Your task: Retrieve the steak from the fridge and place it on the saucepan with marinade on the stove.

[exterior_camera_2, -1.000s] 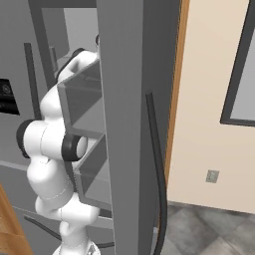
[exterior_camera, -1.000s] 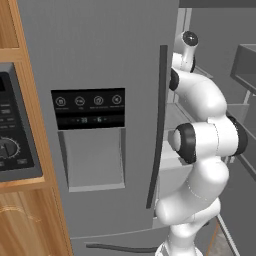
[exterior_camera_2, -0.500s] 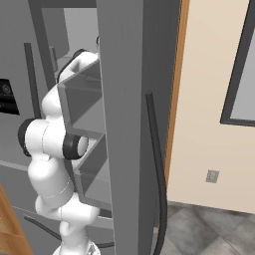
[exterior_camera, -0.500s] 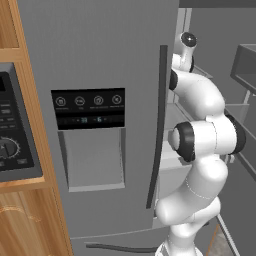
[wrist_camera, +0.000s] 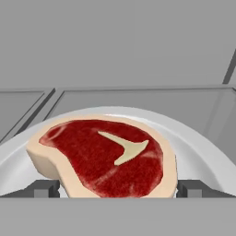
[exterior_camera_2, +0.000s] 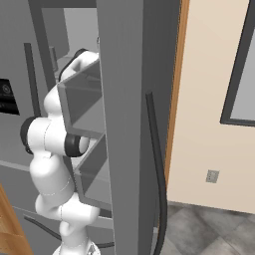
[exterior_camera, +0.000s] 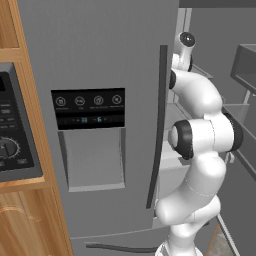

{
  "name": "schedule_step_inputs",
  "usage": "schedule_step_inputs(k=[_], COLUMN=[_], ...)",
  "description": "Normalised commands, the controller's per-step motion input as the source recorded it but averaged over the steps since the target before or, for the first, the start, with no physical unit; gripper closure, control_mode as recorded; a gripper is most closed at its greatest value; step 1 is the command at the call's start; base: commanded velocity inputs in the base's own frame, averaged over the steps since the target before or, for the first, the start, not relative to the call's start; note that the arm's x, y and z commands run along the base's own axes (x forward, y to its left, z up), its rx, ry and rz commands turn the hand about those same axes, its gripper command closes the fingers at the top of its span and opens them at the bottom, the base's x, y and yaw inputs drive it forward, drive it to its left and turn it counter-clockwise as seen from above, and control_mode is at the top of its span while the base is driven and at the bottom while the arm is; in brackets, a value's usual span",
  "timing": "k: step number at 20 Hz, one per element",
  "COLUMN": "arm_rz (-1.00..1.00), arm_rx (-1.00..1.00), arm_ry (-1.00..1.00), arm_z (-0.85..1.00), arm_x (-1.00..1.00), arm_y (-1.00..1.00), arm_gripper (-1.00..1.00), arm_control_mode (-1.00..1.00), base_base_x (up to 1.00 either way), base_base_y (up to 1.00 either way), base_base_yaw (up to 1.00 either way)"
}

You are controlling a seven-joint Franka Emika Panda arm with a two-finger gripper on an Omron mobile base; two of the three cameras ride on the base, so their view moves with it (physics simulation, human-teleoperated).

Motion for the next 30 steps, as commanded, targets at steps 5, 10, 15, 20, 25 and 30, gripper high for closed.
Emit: schedule_step_inputs(k=[5,10,15,20,25,30], arm_rz=[0.00,0.00,0.00,0.00,0.00,0.00], arm_rx=[0.00,0.00,0.00,0.00,0.00,0.00], arm_ry=[0.00,0.00,0.00,0.00,0.00,0.00], arm_z=[0.00,0.00,0.00,0.00,0.00,0.00], arm_x=[0.04,0.00,0.00,0.00,0.00,0.00], arm_y=[0.00,0.00,0.00,0.00,0.00,0.00], arm_gripper=[-1.00,-1.00,1.00,1.00,1.00,1.00], arm_control_mode=[-1.00,-1.00,-1.00,-1.00,-1.00,-1.00], base_base_x=[0.00,0.00,0.00,0.00,0.00,0.00], base_base_y=[0.00,0.00,0.00,0.00,0.00,0.00], base_base_yaw=[0.00,0.00,0.00,0.00,0.00,0.00])
